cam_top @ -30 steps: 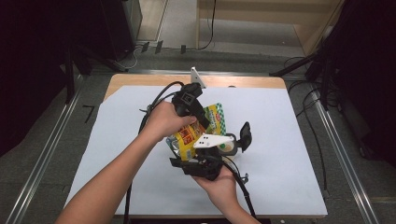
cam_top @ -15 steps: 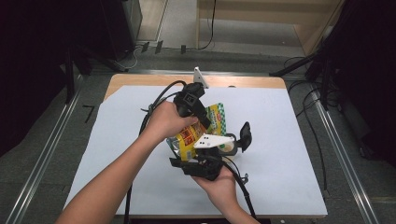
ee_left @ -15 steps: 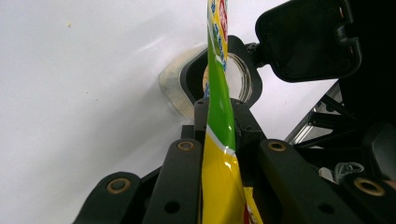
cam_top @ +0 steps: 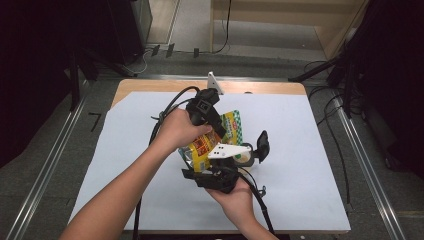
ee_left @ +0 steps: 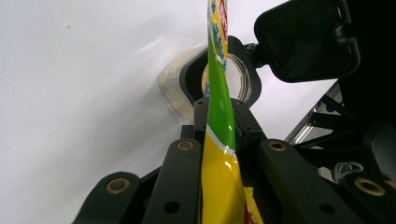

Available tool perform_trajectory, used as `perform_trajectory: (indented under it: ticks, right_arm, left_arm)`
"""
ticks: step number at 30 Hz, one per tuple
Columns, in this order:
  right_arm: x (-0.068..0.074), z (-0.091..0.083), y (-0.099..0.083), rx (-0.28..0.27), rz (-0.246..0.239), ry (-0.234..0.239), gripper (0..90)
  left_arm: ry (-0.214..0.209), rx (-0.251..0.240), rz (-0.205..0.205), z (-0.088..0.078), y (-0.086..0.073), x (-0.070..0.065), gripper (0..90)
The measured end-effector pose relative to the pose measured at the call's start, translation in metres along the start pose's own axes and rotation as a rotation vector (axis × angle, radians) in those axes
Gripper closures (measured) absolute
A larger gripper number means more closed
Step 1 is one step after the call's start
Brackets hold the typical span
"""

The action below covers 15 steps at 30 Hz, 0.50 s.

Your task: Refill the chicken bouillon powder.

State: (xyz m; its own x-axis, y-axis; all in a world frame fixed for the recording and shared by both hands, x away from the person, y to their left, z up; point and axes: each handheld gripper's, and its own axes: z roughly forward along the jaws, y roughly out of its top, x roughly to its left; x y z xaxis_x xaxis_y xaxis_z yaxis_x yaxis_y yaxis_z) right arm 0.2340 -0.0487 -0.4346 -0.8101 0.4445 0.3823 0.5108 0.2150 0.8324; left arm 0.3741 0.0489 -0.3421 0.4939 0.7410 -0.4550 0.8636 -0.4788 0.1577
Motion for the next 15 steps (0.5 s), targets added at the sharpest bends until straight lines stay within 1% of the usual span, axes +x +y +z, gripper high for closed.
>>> perform_trajectory:
  ticks: [11, 15]
  right_arm:
    - [-0.0005, -0.0002, 0.0004, 0.001, 0.002, 0.002, 64.6]
    - [-0.0007, -0.0006, 0.0005, -0.004, 0.001, 0.002, 64.6]
  left_arm:
    - [0.006, -0.002, -0.004, -0.0002, 0.0003, -0.0011, 84.1]
    - [0.003, 0.004, 0.004, -0.0008, 0.0011, -0.0015, 84.0]
